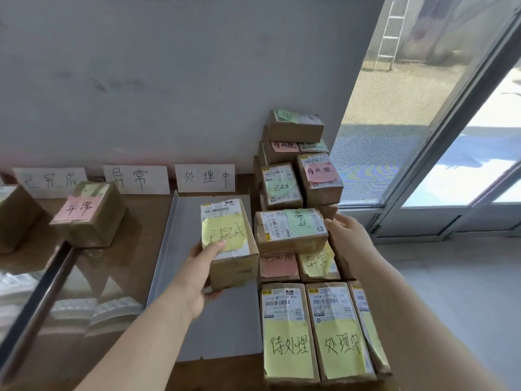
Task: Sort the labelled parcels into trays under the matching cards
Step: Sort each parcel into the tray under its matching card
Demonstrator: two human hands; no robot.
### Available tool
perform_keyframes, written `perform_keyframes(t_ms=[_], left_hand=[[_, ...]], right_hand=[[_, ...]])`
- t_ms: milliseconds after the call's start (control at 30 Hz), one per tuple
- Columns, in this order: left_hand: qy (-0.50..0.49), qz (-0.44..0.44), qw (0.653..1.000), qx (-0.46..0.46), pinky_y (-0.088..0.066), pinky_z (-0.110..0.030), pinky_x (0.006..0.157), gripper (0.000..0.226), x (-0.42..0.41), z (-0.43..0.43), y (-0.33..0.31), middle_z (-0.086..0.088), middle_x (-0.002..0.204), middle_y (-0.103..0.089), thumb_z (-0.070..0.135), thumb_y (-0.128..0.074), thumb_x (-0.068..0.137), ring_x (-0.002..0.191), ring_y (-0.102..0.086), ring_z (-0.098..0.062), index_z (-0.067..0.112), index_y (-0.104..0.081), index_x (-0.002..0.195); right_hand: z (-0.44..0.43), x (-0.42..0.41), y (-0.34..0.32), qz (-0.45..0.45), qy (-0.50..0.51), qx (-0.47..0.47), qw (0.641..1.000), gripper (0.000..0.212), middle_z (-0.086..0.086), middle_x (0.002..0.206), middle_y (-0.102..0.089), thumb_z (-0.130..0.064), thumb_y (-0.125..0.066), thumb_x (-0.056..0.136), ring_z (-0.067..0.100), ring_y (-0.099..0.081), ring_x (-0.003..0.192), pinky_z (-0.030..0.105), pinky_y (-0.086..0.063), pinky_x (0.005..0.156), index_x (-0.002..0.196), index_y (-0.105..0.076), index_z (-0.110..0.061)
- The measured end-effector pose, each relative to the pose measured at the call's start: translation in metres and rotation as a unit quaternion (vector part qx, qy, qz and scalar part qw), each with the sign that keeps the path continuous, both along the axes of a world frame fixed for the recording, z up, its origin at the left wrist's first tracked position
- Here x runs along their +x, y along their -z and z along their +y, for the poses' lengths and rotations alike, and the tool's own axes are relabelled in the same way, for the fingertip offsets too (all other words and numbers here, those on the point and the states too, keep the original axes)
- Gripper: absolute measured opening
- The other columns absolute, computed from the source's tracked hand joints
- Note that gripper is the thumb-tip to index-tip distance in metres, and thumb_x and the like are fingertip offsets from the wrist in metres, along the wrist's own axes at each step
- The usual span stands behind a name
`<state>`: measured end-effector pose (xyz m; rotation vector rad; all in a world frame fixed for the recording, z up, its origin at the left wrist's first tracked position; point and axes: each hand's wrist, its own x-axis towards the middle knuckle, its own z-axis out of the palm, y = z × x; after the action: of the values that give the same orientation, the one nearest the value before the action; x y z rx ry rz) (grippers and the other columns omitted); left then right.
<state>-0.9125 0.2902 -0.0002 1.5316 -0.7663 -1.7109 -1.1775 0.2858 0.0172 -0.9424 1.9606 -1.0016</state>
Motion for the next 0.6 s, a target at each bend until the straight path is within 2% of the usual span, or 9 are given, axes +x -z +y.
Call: perform_keyframes(t_ms=[67, 133, 167, 267, 333, 367, 467, 533, 600], left_hand=[[0.016, -0.022, 1.000, 0.015, -0.047, -0.036, 0.076, 0.031, 0.001, -0.005, 0.005, -0.008, 0.100, -0.068, 0.046, -0.066, 0.081, 0.092, -0.061, -0.026, 0.030, -0.061, 0.108], [0.029, -0.035, 0.998, 0.034, -0.047, -0.035, 0.075, 0.032, 0.001, -0.010, 0.009, -0.007, 0.097, -0.069, 0.047, -0.066, 0.081, 0.089, -0.062, -0.024, 0.029, -0.062, 0.106], [0.037, -0.036, 0.998, 0.041, -0.047, -0.035, 0.075, 0.032, 0.000, -0.012, 0.011, -0.007, 0.097, -0.070, 0.048, -0.066, 0.081, 0.090, -0.062, -0.024, 0.029, -0.063, 0.106], [0.058, -0.037, 0.996, 0.057, -0.048, -0.034, 0.074, 0.033, 0.000, -0.018, 0.016, -0.007, 0.097, -0.070, 0.049, -0.064, 0.082, 0.091, -0.063, -0.025, 0.029, -0.062, 0.108], [0.062, -0.036, 0.996, 0.061, -0.049, -0.034, 0.074, 0.032, 0.001, -0.020, 0.018, -0.006, 0.096, -0.070, 0.048, -0.064, 0.083, 0.091, -0.063, -0.026, 0.029, -0.062, 0.109], [0.063, -0.034, 0.995, 0.062, -0.049, -0.034, 0.073, 0.032, 0.002, -0.021, 0.019, -0.006, 0.095, -0.071, 0.048, -0.064, 0.083, 0.090, -0.063, -0.025, 0.030, -0.062, 0.109], [0.060, -0.026, 0.995, 0.073, -0.050, -0.035, 0.074, 0.034, 0.008, -0.021, 0.021, -0.008, 0.096, -0.071, 0.048, -0.064, 0.083, 0.090, -0.063, -0.025, 0.028, -0.063, 0.110], [0.061, -0.020, 0.995, 0.080, -0.050, -0.037, 0.077, 0.035, 0.014, -0.019, 0.022, -0.009, 0.099, -0.071, 0.048, -0.065, 0.082, 0.093, -0.063, -0.025, 0.027, -0.064, 0.111], [0.064, -0.014, 0.994, 0.082, -0.050, -0.037, 0.078, 0.036, 0.018, -0.018, 0.022, -0.010, 0.103, -0.070, 0.048, -0.065, 0.082, 0.095, -0.063, -0.025, 0.027, -0.065, 0.110]], right_hand=[[-0.004, 0.000, 0.003, 0.011, 0.006, 0.016, 1.000, 0.044, 0.001, 0.123, -0.056, -0.030, -0.053, 0.094, 0.023, -0.052, 0.116, 0.030, -0.040, 0.090, 0.133, -0.050, -0.011], [-0.008, 0.001, 0.005, 0.021, 0.002, 0.029, 0.999, 0.030, 0.000, 0.097, -0.053, -0.031, -0.051, 0.093, 0.021, -0.048, 0.095, 0.028, -0.039, 0.071, 0.117, -0.056, -0.014], [-0.009, 0.002, 0.005, 0.025, 0.000, 0.035, 0.999, 0.029, 0.000, 0.094, -0.047, -0.031, -0.050, 0.093, 0.019, -0.044, 0.090, 0.028, -0.037, 0.069, 0.116, -0.057, -0.016], [-0.010, 0.005, 0.007, 0.037, -0.010, 0.053, 0.998, 0.036, 0.004, 0.105, -0.050, -0.031, -0.045, 0.096, 0.020, -0.048, 0.095, 0.029, -0.039, 0.080, 0.126, -0.054, -0.014], [-0.009, 0.009, 0.006, 0.041, -0.010, 0.062, 0.997, 0.042, 0.005, 0.110, -0.054, -0.030, -0.042, 0.098, 0.019, -0.049, 0.092, 0.028, -0.039, 0.070, 0.135, -0.048, -0.011], [-0.008, 0.012, 0.004, 0.041, -0.004, 0.058, 0.997, 0.042, 0.008, 0.113, -0.058, -0.029, -0.042, 0.098, 0.020, -0.052, 0.090, 0.030, -0.040, 0.067, 0.135, -0.049, -0.010], [-0.006, 0.019, 0.004, 0.032, 0.026, 0.037, 0.998, 0.033, 0.018, 0.112, -0.064, -0.025, -0.044, 0.098, 0.031, -0.060, 0.098, 0.038, -0.048, 0.083, 0.119, -0.059, -0.004], [-0.005, 0.022, 0.009, 0.029, 0.037, 0.029, 0.998, 0.031, 0.007, 0.090, -0.066, -0.028, -0.046, 0.097, 0.019, -0.060, 0.078, 0.028, -0.046, 0.068, 0.118, -0.062, -0.010], [-0.002, 0.024, 0.015, 0.033, 0.042, 0.016, 0.998, 0.032, -0.002, 0.083, -0.063, -0.030, -0.050, 0.096, 0.007, -0.053, 0.068, 0.022, -0.039, 0.055, 0.117, -0.061, -0.011]])
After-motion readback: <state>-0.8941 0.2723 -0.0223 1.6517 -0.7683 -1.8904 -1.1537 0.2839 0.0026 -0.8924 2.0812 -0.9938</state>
